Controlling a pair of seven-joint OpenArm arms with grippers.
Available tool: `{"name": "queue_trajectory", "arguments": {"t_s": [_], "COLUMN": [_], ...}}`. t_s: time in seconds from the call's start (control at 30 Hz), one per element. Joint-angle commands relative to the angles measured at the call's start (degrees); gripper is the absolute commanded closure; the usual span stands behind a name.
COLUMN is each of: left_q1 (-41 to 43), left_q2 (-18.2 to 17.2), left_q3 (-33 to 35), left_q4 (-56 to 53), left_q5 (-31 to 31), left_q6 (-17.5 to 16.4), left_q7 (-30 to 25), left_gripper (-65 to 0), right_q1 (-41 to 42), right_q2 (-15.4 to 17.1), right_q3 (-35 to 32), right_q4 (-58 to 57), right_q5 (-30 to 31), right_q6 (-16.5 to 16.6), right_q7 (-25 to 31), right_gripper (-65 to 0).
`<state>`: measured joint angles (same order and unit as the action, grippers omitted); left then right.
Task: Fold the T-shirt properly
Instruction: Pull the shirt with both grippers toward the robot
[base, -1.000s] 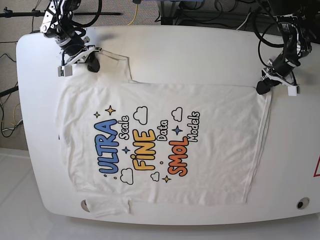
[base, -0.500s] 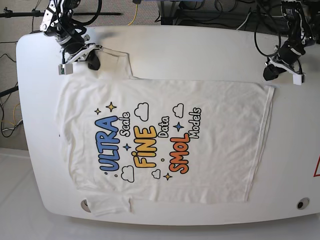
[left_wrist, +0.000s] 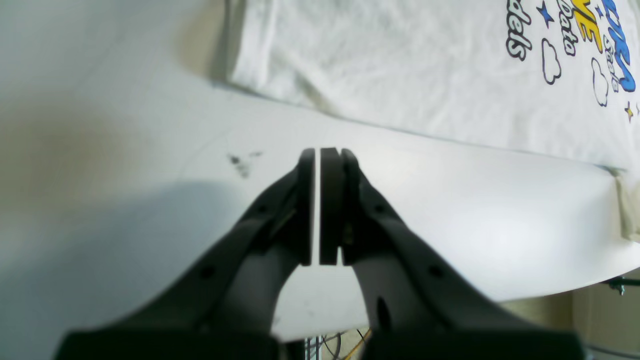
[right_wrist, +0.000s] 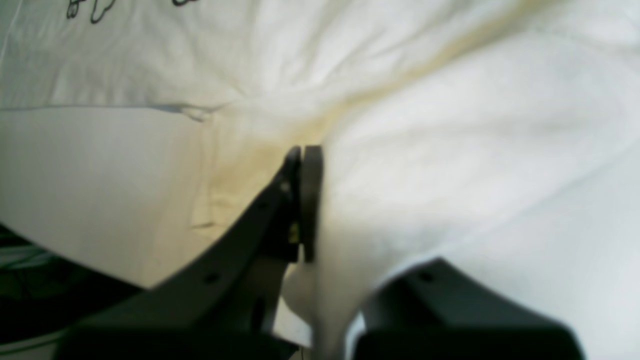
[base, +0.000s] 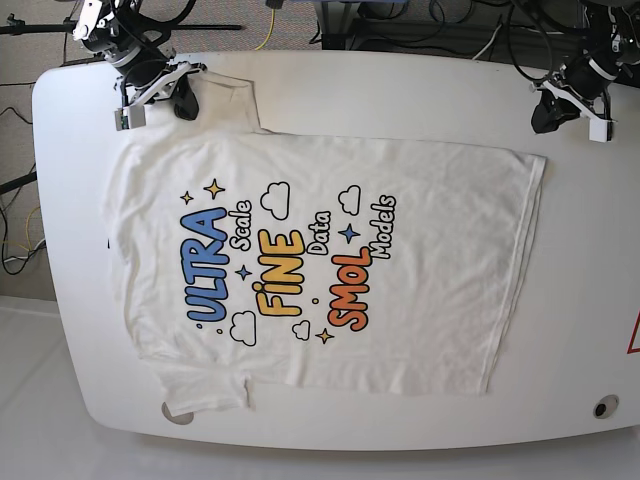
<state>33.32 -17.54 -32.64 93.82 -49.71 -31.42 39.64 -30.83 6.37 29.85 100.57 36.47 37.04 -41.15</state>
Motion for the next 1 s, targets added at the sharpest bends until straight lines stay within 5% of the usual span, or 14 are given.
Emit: {"name": "queue_trajectory", "arguments": {"t_s": [0.0, 0.97], "left_q1": [0.33, 0.39], "left_q2": [-1.14, -1.16], "left_q3": [-0.9, -1.45], "left_q4": [0.98, -1.42], "left_q5": [-1.06, -0.44], "left_q6": [-0.4, 1.97], "left_q7": [-0.94, -0.01], "left_gripper": [0.0, 0.0], "right_q1": [-1.03, -3.57], "right_q2": [0.48, 0.33], "right_q3": [0.5, 1.32], "right_q4": [1.61, 4.99], "right_q5": [1.39, -0.19], "right_q6": [0.31, 0.75], "right_q7": [0.89, -0.12], "right_gripper": [0.0, 0.0]}}
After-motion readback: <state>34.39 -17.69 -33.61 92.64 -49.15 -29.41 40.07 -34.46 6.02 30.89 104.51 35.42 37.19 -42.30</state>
